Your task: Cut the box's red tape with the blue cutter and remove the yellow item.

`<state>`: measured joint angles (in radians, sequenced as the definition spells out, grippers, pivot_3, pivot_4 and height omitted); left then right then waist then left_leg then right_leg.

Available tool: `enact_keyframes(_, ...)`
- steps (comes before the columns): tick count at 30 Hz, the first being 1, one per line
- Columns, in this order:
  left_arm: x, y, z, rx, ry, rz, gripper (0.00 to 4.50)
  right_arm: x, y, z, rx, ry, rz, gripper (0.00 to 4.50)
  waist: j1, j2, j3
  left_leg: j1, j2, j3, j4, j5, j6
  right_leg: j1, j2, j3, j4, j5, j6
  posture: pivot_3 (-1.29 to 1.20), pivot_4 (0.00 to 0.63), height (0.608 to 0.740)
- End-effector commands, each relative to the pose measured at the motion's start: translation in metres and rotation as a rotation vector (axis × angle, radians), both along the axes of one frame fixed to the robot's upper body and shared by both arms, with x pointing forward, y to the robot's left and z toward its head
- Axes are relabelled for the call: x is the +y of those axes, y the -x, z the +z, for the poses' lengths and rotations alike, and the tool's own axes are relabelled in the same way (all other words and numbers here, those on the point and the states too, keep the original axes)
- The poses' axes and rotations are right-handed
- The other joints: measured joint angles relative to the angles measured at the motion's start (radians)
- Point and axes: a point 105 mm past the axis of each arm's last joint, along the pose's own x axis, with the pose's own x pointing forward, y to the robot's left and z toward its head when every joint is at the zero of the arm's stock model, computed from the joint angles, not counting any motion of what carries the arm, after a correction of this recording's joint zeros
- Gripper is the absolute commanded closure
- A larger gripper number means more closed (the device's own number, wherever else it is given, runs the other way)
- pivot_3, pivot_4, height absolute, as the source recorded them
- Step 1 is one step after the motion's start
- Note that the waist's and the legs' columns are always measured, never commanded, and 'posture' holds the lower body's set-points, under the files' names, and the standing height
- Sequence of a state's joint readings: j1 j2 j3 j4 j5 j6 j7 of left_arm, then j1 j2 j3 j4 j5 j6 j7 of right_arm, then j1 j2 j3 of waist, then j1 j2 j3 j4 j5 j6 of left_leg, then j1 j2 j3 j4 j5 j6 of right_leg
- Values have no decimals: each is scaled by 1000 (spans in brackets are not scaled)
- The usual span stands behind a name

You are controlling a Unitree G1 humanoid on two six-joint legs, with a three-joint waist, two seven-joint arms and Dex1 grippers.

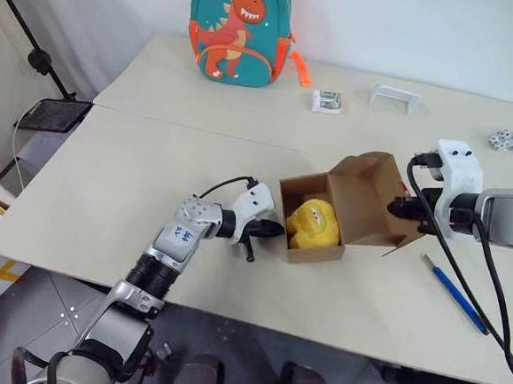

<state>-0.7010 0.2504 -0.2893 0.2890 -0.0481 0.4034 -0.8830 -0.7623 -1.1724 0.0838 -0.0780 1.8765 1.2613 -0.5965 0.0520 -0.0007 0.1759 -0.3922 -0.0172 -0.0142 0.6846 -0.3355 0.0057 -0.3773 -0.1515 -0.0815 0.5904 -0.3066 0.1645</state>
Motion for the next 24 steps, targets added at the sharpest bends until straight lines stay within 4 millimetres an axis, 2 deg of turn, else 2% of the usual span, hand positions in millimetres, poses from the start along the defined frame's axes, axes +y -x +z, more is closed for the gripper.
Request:
enact_keyframes(1,-10,2,6,-22,12,-25,4500,5,6,2,6,17,43,4483,0,0,0,0,0,0,0,0,0,0,0,0,0,0,0,0,150,740)
enact_keyframes(6,-10,2,10,-36,29,-22,4500,4,8,-3,26,16,40,4483,-1,0,0,0,0,1,0,0,0,0,0,0,0,0,0,0,150,740)
enact_keyframes(15,-6,-1,34,-72,78,-31,4500,-11,6,-21,62,11,-15,4483,-4,0,0,0,0,2,0,0,0,0,0,-1,0,0,0,0,150,740)
enact_keyframes(18,-6,-2,36,-73,86,-27,4500,-8,4,-20,45,-1,-8,3829,-5,0,0,0,0,2,0,0,0,0,0,-1,0,0,0,0,150,740)
enact_keyframes(23,-3,-2,34,-69,86,-21,4500,-13,1,-12,1,-13,-13,2110,-5,0,0,1,0,2,0,0,0,0,0,-1,0,0,0,0,150,740)
enact_keyframes(24,-2,-3,34,-68,83,-16,4500,-12,-1,-6,-36,-40,2,1794,-5,0,0,1,0,2,0,0,0,0,0,-1,0,0,0,0,150,740)
